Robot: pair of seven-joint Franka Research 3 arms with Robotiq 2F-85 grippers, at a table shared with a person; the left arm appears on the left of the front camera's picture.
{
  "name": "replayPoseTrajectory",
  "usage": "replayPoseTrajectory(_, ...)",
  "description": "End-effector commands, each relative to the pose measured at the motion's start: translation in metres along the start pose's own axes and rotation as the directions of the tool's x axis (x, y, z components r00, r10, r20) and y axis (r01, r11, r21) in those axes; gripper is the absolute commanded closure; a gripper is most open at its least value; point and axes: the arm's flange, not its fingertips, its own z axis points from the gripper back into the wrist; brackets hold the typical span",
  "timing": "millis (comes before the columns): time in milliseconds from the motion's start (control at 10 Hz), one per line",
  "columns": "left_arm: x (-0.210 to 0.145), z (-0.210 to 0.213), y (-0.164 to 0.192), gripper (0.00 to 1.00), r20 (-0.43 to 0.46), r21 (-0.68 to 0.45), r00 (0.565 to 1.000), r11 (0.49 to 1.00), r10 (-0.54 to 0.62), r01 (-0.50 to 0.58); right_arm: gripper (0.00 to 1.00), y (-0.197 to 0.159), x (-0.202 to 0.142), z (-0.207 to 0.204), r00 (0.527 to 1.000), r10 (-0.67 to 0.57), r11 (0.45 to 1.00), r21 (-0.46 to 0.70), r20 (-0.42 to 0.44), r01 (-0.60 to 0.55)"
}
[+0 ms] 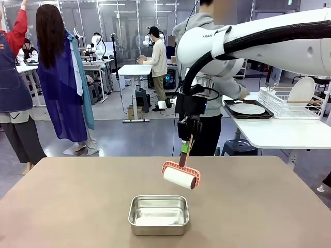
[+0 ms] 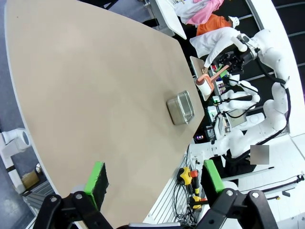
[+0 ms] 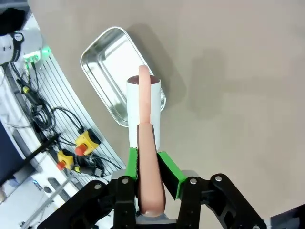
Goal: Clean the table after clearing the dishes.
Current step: When the right (or left) Handle tray is removed, use the right hand (or left hand) to clean the right (or left) side of the table with the Lint Roller.
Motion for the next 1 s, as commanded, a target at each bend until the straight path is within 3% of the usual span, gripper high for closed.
replayPoseTrajectory(0, -0.004, 0.002, -0.004, 0.0, -0.01, 0.005, 1.0, 1.0, 0.001, -0.001, 0.77, -0.054, -0.055, 0.026, 0.964, -0.179, 0.974, 0.175, 0.195, 0.146)
replayPoseTrajectory(100, -0.004, 0.002, -0.004, 0.0, -0.01, 0.005, 1.0, 1.0, 0.001, -0.001, 0.77, -0.086, -0.09, 0.034, 0.914, -0.279, 0.945, 0.255, 0.294, 0.207)
replayPoseTrajectory(200, -0.004, 0.002, -0.004, 0.0, -0.01, 0.005, 1.0, 1.0, 0.001, -0.001, 0.77, -0.108, -0.12, 0.032, 0.875, -0.353, 0.919, 0.297, 0.332, 0.258)
replayPoseTrajectory(300, -0.004, 0.002, -0.004, 0.0, -0.01, 0.005, 1.0, 1.0, 0.001, -0.001, 0.77, -0.119, -0.131, 0.026, 0.85, -0.401, 0.899, 0.324, 0.342, 0.294)
replayPoseTrajectory(500, -0.004, 0.002, -0.004, 0.0, -0.01, 0.005, 1.0, 1.0, 0.001, -0.001, 0.77, -0.136, -0.135, 0.007, 0.743, -0.567, 0.814, 0.381, 0.355, 0.438)
replayPoseTrajectory(900, -0.004, 0.002, -0.004, 0.0, -0.01, 0.005, 1.0, 1.0, 0.001, -0.001, 0.77, -0.156, -0.162, -0.061, 0.544, -0.701, 0.713, 0.469, 0.461, 0.522)
